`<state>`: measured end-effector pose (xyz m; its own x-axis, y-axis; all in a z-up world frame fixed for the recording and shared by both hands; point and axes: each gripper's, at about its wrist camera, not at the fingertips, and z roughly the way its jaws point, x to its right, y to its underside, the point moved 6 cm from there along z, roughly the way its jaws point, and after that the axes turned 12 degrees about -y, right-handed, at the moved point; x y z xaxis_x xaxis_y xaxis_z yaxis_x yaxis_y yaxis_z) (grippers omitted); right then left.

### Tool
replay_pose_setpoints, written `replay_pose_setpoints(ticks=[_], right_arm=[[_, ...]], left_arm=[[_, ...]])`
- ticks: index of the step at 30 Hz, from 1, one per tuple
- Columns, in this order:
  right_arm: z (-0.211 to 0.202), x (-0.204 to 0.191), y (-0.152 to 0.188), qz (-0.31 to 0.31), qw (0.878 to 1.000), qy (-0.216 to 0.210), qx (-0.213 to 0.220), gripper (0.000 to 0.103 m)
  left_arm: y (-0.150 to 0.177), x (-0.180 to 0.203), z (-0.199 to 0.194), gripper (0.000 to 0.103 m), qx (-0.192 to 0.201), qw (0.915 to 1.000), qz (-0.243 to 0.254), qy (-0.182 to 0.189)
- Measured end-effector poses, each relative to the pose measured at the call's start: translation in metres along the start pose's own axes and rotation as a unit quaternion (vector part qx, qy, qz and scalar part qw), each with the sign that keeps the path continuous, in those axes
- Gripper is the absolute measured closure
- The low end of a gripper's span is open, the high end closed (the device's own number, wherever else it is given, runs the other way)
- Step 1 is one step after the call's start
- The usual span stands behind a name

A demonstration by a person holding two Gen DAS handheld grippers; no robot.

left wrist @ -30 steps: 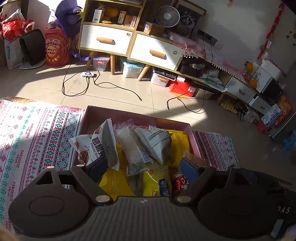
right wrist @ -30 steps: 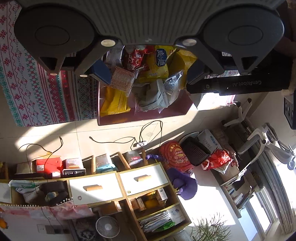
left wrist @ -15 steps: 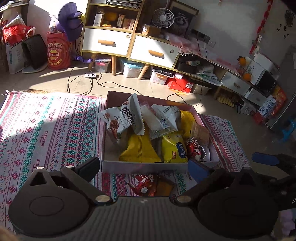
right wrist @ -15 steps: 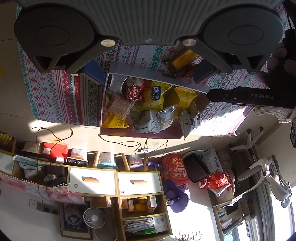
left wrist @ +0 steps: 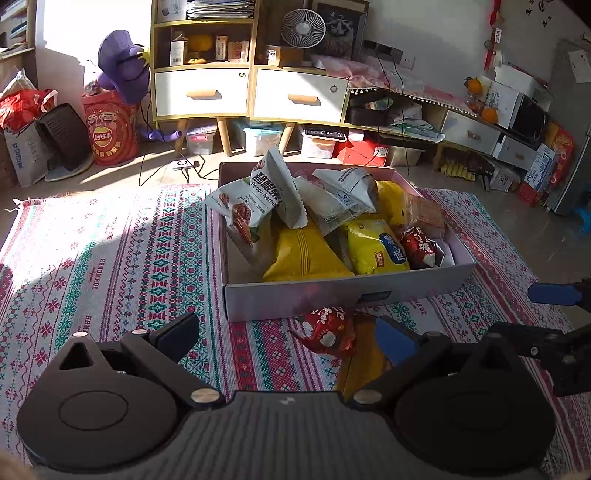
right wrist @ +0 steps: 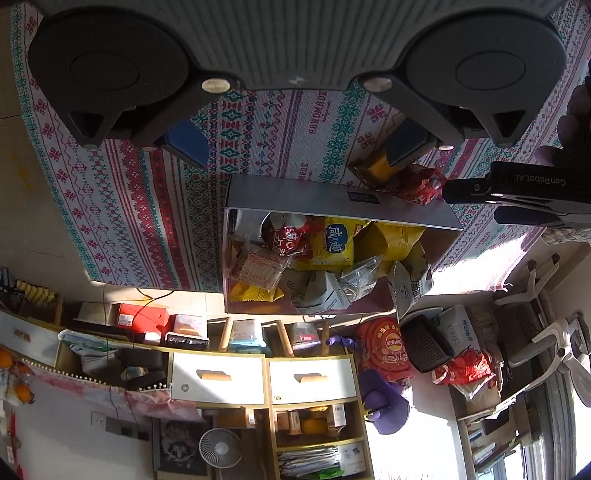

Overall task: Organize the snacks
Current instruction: 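Withdraw both open tools back toward the red snack and gold bar, then grasp the red wrapped snack with the left tool while the right tool grasps the gold bar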

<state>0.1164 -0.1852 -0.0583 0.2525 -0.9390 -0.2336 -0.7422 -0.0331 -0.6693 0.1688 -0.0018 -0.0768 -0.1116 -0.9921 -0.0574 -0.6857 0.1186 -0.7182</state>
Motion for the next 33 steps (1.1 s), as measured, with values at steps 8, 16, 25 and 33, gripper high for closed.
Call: replay_pose_setpoints(ticks=[8, 16, 25, 33], right_arm=[[0.01, -0.015, 0.019, -0.042, 0.999, 0.001, -0.024, 0.001], [0.017, -0.029, 0.021, -0.055, 0.998, -0.018, -0.033, 0.001], [0.031, -0.053, 0.019, -0.047, 0.997, -0.04, -0.035, 0.001], [0.056, -0.065, 0.016, -0.001, 0.998, -0.044, -0.033, 0.001]], left_arm=[[0.004, 0.018, 0.026, 0.014, -0.021, 0.9991, 0.026, 0.025], [0.006, 0.016, 0.031, 0.053, -0.054, 0.9976, 0.002, 0.044], [0.011, -0.014, 0.015, 0.064, -0.066, 0.997, -0.035, 0.021], [0.021, -0.043, 0.0, 0.064, -0.071, 0.9957, -0.058, 0.015]])
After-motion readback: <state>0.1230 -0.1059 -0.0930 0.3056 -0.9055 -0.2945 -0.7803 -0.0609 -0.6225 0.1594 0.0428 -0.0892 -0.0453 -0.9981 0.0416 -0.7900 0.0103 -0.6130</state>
